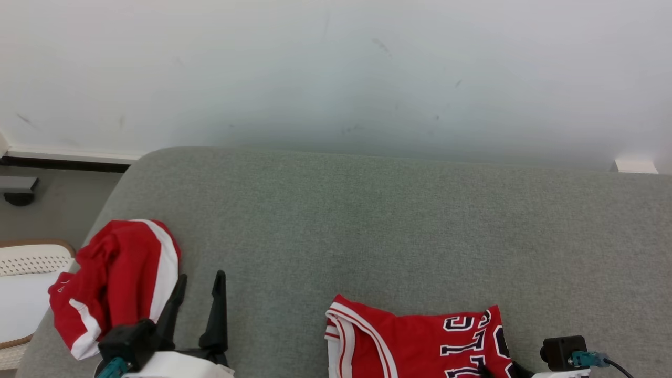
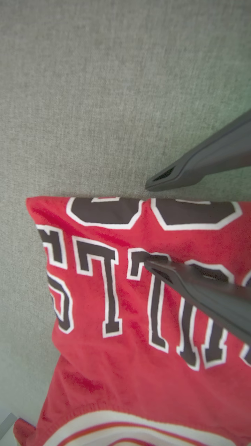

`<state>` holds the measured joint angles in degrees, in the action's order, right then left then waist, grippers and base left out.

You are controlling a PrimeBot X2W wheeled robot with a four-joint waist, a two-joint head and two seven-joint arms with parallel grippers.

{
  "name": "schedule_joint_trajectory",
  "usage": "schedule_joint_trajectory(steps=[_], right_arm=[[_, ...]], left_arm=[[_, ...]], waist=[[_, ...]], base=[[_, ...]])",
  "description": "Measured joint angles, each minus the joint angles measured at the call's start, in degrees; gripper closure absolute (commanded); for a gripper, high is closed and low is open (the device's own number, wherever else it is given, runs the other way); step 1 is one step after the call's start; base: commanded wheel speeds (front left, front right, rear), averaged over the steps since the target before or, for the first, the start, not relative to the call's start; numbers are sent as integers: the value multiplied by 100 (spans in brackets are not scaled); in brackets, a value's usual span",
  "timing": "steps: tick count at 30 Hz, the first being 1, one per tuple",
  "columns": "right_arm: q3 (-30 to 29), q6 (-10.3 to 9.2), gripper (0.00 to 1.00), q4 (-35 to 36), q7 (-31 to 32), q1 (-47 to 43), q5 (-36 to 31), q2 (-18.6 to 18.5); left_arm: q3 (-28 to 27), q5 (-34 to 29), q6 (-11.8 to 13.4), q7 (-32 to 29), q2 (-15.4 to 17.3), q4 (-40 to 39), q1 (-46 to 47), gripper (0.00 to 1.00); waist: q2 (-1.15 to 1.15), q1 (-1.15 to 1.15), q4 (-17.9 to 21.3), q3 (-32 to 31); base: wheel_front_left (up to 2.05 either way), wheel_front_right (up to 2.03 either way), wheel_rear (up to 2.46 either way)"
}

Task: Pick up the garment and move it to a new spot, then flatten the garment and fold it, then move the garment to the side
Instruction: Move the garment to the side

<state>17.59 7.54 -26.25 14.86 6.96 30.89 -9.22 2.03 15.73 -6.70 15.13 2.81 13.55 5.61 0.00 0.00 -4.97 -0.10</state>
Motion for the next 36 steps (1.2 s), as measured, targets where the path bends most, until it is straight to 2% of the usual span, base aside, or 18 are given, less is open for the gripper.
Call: schedule_joint_trajectory(steps=[6, 9, 10, 15, 20, 25, 36], right_arm=[[-52, 1, 0, -48, 380, 12, 55, 42], [-93, 1, 83, -49, 375, 19, 53, 44], [-104, 1, 100, -47, 345, 20, 52, 43], [-122, 2, 100, 34, 214, 12, 35, 37], [-209, 1, 100, 201, -170, 229, -182, -21], [-207, 2, 100, 229, -226, 443, -271, -108], [-683, 1, 100, 382, -481, 899, -319, -370]], left_arm=[[-5, 9, 1, 0, 0, 10, 0, 0], [-5, 10, 12, 0, 0, 14, 1, 0], [-9, 10, 16, 0, 0, 15, 1, 0], [-36, 10, 18, 0, 0, 8, 1, 0], [15, 10, 18, 0, 1, -22, 2, 0], [203, 56, 18, 0, 1, -146, 30, 0], [706, 110, 15, 0, 1, -246, 221, 0]], waist=[[0, 0, -68, 15], [0, 0, -71, 18], [0, 0, -69, 18], [0, 0, -11, 8], [0, 0, 123, -1], [0, 0, 298, 1], [0, 0, 998, 78]], base=[[0, 0, 0], [0, 0, 0], [0, 0, 0], [0, 0, 0], [0, 0, 0], [0, 0, 0], [0, 0, 0]])
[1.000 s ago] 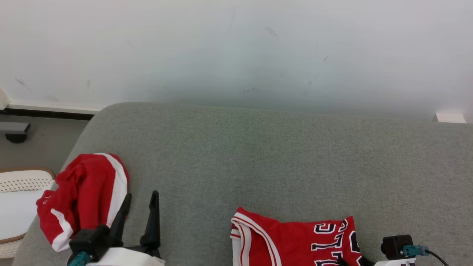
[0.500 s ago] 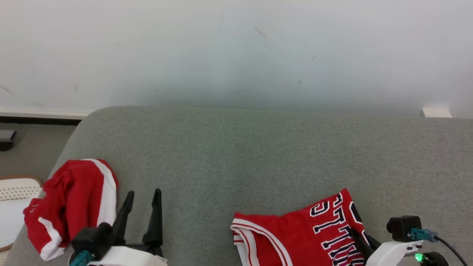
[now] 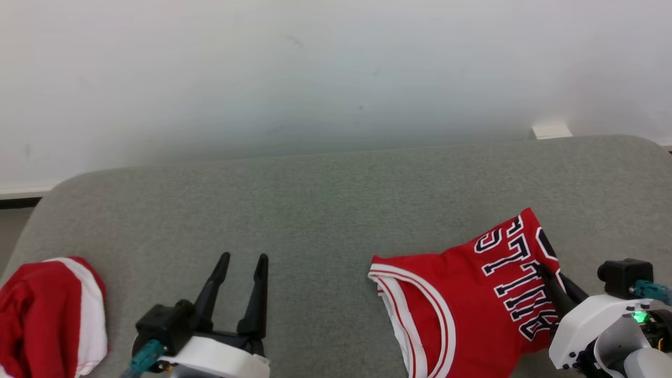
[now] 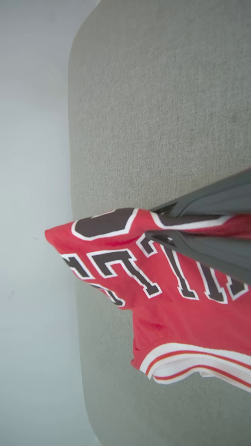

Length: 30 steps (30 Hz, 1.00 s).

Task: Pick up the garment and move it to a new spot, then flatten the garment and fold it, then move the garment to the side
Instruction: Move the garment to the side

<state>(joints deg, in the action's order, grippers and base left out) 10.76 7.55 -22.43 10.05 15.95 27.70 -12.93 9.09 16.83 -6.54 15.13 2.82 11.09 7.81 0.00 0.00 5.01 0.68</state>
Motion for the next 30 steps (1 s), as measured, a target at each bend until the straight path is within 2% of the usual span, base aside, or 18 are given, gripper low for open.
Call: schedule_joint_trajectory(steps=[9, 18, 24, 30], right_arm=[[-455, 0, 100, 16, -136, -11, -3, 19], [-564, 0, 100, 62, -160, -119, -41, 48], [-513, 0, 100, 105, -130, -42, 35, 57], [-391, 0, 100, 113, -7, 621, 330, -76]], left_arm=[[658, 0, -24, 0, -2, -65, 149, 0], [1045, -94, -42, 0, -4, -1, 296, 0], [1180, -368, -15, 0, -7, -21, 498, 0], [1176, -646, -25, 0, 7, -54, 705, 0]], waist=[[0, 0, 791, 190], [0, 0, 1458, 349], [0, 0, 1459, 575], [0, 0, 1284, 986]], base=[[0, 0, 0], [0, 0, 0], [0, 0, 0], [0, 0, 0]])
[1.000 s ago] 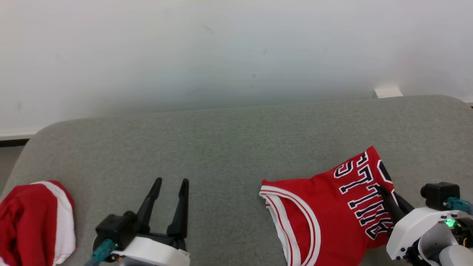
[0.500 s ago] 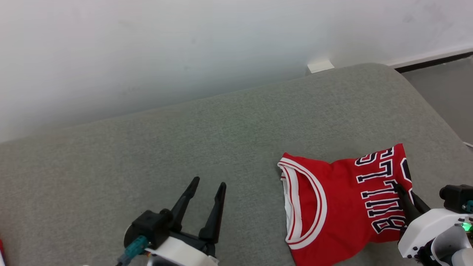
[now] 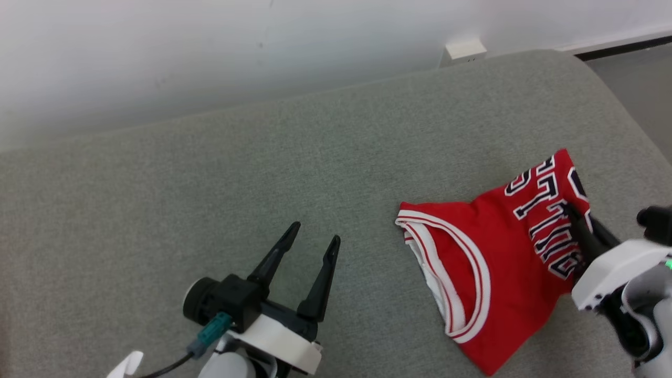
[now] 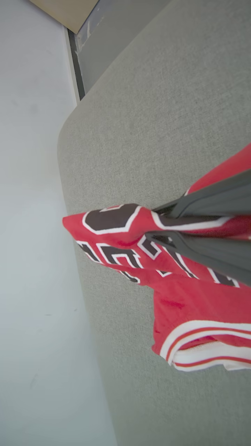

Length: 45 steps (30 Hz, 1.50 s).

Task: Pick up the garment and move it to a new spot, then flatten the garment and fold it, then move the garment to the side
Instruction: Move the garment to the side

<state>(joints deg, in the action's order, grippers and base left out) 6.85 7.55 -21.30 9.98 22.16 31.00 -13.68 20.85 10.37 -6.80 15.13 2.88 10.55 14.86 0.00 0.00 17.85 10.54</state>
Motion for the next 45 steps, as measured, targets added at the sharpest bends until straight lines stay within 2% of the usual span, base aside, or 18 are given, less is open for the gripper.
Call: schedule_joint_trajectory(steps=[6, 10, 13, 22, 25, 26, 27, 31, 37, 41, 45], right_arm=[[-9, 0, 100, -288, 163, 1090, 343, -505], [-196, 0, 100, -704, 122, 1797, 449, -965], [-390, 0, 100, -1083, 94, 2138, 447, -1149], [-1205, 0, 100, -2421, -180, 2568, 74, -1690], [-1352, 0, 100, -3069, -327, 2683, -265, -1637], [-1362, 0, 36, -3277, -412, 2763, -335, -1550], [-1360, 0, 0, -3364, -459, 2798, -372, -1512], [-1199, 0, 0, -3507, -709, 2868, -493, -1376], [-936, 0, 0, -3426, -1355, 2913, -846, -1443], [-656, 0, 0, -3025, -1583, 2894, -933, -1408], [-253, 0, 0, -2250, -1680, 2558, -780, -1294]], left_arm=[[-1, -129, -27, 0, 126, -120, 347, 0], [-44, -159, -33, 0, 218, -166, 494, 0], [-89, -160, -44, 0, 296, -178, 540, 0], [-63, -175, -51, 0, 322, -219, 639, 0], [-68, -175, -51, 1, 338, -233, 657, 0], [-64, -175, -52, 1, 345, -222, 691, 0], [-62, -175, -52, 1, 348, -212, 705, 0], [-60, -154, -58, 1, 352, -148, 705, 0], [-178, -31, -58, 0, 304, -124, 619, 0], [-354, 42, -56, 0, 237, -111, 493, 0], [-598, 114, -14, 0, 180, -79, 247, 0]], waist=[[0, 0, -249, 601], [0, 0, -432, 1024], [0, 1, -553, 1302], [0, 1, -738, 1703], [0, 0, -686, 1773], [0, 0, -664, 1783], [0, 0, -655, 1779], [0, 0, -636, 1673], [0, 0, -638, 1288], [0, 0, -667, 905], [0, 0, -719, 432]], base=[[0, 0, 0], [0, 0, 0], [0, 0, 0], [0, 0, 0], [0, 0, 0], [0, 0, 0], [0, 0, 0], [0, 0, 0], [0, 0, 0], [0, 0, 0], [0, 0, 0]])
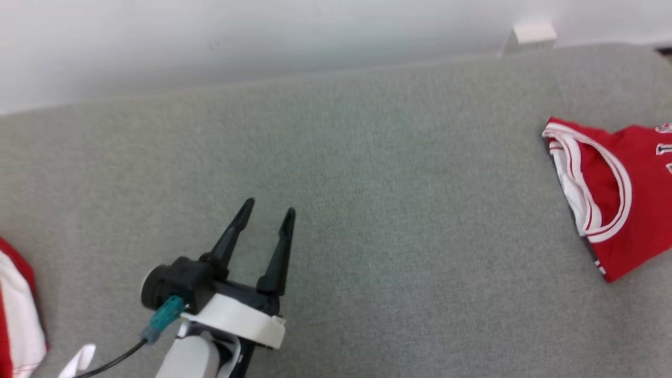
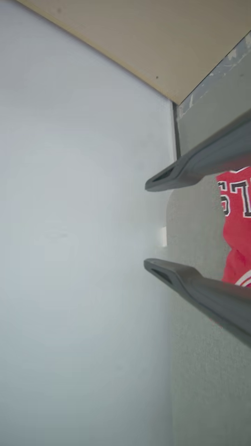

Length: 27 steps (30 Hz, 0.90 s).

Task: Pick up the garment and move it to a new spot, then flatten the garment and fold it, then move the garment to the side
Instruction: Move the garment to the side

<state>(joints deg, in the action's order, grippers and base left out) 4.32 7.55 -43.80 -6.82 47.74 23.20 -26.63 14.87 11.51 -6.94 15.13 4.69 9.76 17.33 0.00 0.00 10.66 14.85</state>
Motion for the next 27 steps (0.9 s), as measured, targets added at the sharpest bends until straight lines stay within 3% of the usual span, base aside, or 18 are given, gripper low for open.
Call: schedule_joint_trajectory(steps=[7, 15, 20, 21, 27], right_arm=[[425, 0, 0, 1744, 130, -1128, 527, 129], [89, 0, 0, 3274, 88, -2746, 438, 560], [-187, 0, 0, 3675, -13, -3668, 227, 1216], [-244, 0, 0, 3758, -54, -3995, 149, 1482], [-115, 0, 0, 3732, -469, -4601, -247, 1794]], left_arm=[[-521, 27, 44, 0, -5, 38, -469, 0], [-1034, 64, 48, 0, 87, 11, -1011, 0], [-1357, 98, 42, 0, 125, 27, -1287, 0], [-1468, 98, 41, 0, 105, 32, -1372, 0], [-1513, 45, -3, 0, 4, 85, -1578, 0]], waist=[[0, -1, -136, -871], [0, -2, -364, -1510], [0, -1, -495, -1635], [0, -1, -530, -1670], [0, -1, -605, -1714]], base=[[0, 0, 0], [0, 0, 0], [0, 0, 0], [0, 0, 0], [0, 0, 0]])
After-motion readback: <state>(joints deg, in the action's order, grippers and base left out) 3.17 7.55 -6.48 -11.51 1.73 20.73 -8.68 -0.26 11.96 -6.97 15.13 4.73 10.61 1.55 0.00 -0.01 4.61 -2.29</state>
